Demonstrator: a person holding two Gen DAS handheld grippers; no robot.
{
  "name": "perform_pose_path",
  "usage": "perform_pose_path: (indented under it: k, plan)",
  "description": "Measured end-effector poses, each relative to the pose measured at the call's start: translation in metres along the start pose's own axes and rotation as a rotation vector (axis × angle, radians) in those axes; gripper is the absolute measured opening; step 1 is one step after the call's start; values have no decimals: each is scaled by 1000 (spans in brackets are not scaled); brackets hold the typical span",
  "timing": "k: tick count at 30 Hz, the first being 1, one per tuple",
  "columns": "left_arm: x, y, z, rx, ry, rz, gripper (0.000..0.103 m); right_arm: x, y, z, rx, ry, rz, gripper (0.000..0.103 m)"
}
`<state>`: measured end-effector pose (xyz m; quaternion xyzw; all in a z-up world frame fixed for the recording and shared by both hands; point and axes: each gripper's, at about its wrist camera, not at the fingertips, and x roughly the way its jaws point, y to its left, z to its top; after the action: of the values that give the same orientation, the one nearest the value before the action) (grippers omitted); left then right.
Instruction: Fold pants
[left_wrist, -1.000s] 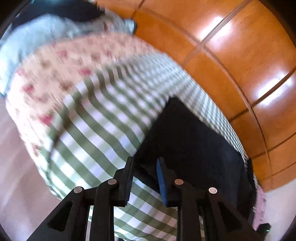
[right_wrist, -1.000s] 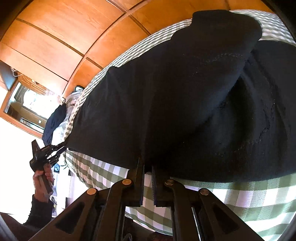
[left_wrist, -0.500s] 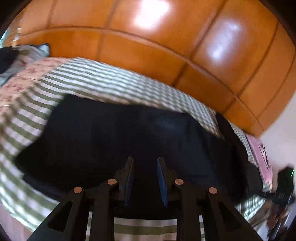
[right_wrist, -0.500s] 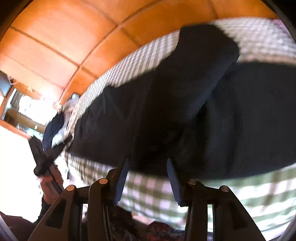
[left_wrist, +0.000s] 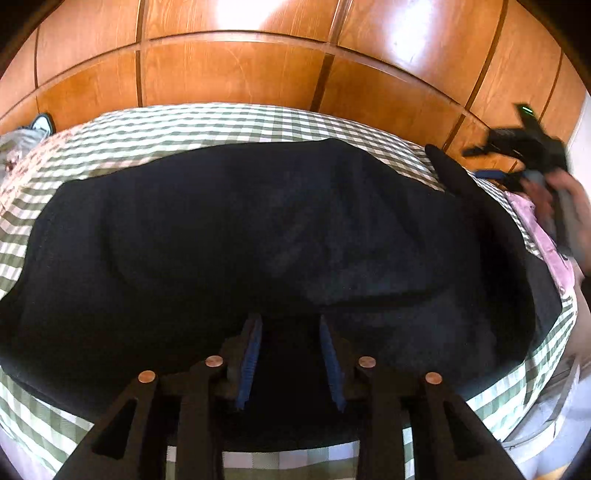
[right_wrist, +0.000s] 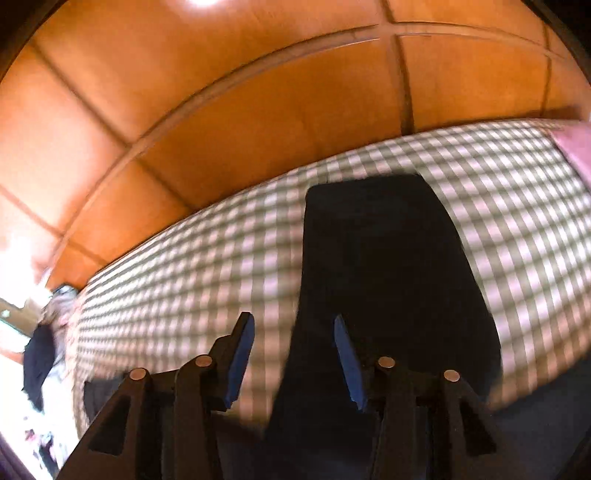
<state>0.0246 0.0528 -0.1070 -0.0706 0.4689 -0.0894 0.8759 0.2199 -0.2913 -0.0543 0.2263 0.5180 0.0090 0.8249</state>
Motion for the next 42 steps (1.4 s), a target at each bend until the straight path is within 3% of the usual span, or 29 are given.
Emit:
perform_pose_path:
  k: [5,9,10,11,12,14,18,23,27,34,39,42]
  plan:
    - [1,6,4,-49,15,-39,36,54,20,52,-10,27,-151,64]
    - [1,15,5,-97,20,-80,36,97,32,65,-83,98,-292,64]
    - [0,17,5,-104,20,-86,36,104,33,64,-104,104,-329,60]
    - [0,18,5,-109,20,-90,36,106,34,63,-124,96,-364,44]
    - [1,18,6,-112,19,-92,36,105,37,63,-158,88,-413,20]
    - [0,19,5,-115,11,-89,36,95,33,65,-146,80,-360,7]
    - [-1,15,3,-77,0,-61,36,37,12,63,-90,-6,-226,7]
    - [-1,15,7,-78,12,-66,36,-72,-34,43,14,-150,-11,7]
    - [-5,19,10,-103,25,-87,36,-144,-76,18,84,-254,86,7]
    - [-17,13,12,-102,27,-159,36,-224,-177,-60,254,-357,62,7]
    - [-20,-7,13,-60,30,-191,36,-247,-245,-116,409,-396,65,7]
    - [-19,-16,11,-45,42,-207,36,-238,-278,-141,478,-364,52,7]
